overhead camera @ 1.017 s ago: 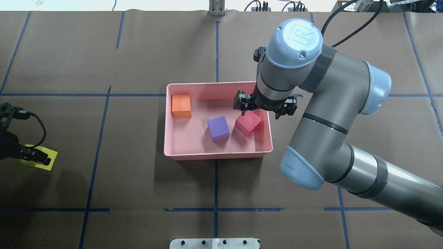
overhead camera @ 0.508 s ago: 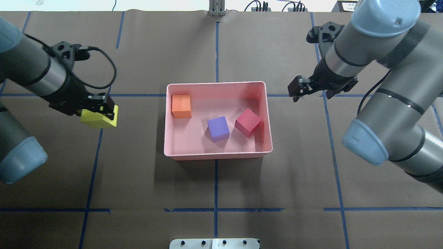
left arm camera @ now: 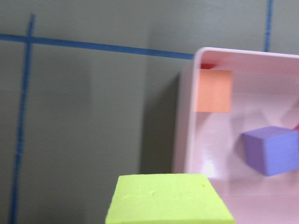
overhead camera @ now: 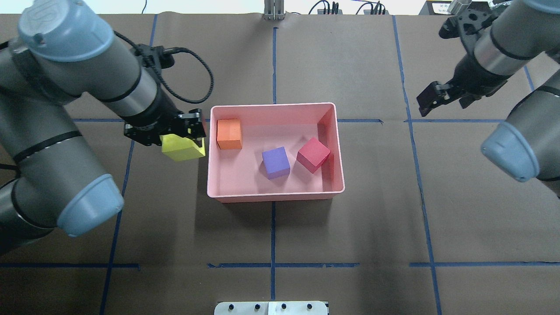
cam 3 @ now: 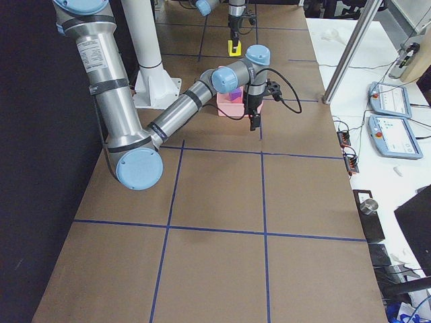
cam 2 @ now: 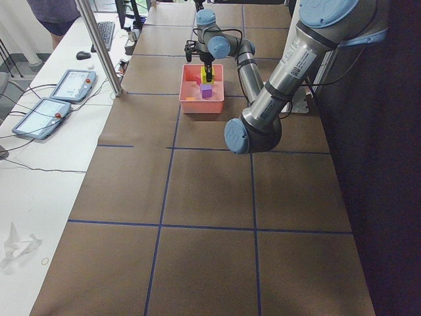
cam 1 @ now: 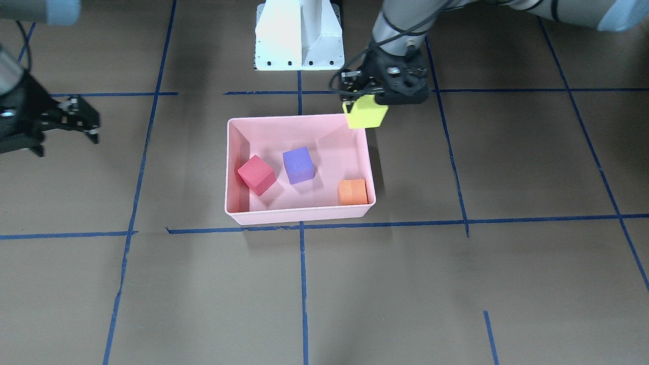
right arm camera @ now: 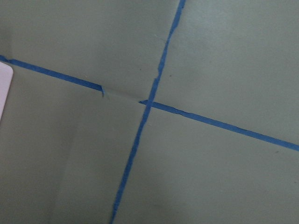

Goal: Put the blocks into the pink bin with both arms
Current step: 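Carry the yellow cube with the left gripper into the bin and release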

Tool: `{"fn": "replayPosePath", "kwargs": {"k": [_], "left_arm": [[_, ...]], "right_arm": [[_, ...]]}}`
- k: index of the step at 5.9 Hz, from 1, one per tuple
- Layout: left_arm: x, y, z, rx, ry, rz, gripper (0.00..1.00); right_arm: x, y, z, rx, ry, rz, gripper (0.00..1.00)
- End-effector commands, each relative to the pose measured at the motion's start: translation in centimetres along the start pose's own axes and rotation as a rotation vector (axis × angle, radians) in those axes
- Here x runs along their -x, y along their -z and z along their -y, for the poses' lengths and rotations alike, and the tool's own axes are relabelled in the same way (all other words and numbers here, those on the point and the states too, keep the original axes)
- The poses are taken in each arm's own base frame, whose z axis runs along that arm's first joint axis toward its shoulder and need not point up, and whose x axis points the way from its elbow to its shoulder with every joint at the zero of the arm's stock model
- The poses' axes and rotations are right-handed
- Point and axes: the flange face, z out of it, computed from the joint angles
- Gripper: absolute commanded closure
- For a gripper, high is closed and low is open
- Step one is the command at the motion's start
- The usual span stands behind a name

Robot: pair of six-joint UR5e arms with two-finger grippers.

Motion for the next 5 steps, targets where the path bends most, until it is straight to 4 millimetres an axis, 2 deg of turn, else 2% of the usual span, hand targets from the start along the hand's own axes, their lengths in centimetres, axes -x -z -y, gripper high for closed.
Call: {"fn": "replayPosePath", "kwargs": {"k": [1,2,3,4,5], "left_arm": [[-0.9,-0.6,0.0,-0.001,-0.001,0.006,0.00],[1.2,-1.0,-0.1,0.009,-0.079,0.021,0.00],[4.7,-1.4,-0.6,0.018,-0.160,0.040,0.00],[8.4,-0.9,0.9,0.002,-0.241,0.067,0.00],[12.9,-0.3,3.7,-0.017,-0.344,0.115,0.00]], "right_arm": [[-6.9,0.4,-3.1,0.013,0.057,-0.027,0.00],[-9.4,1.6,-5.5,0.002,0.068,-0.041,0.00],[-11.7,2.1,-7.8,0.004,0.082,-0.052,0.00],[-15.1,2.2,-10.6,0.018,0.102,-0.064,0.00],[-19.2,2.1,-14.3,0.039,0.112,-0.069,0.00]]}}
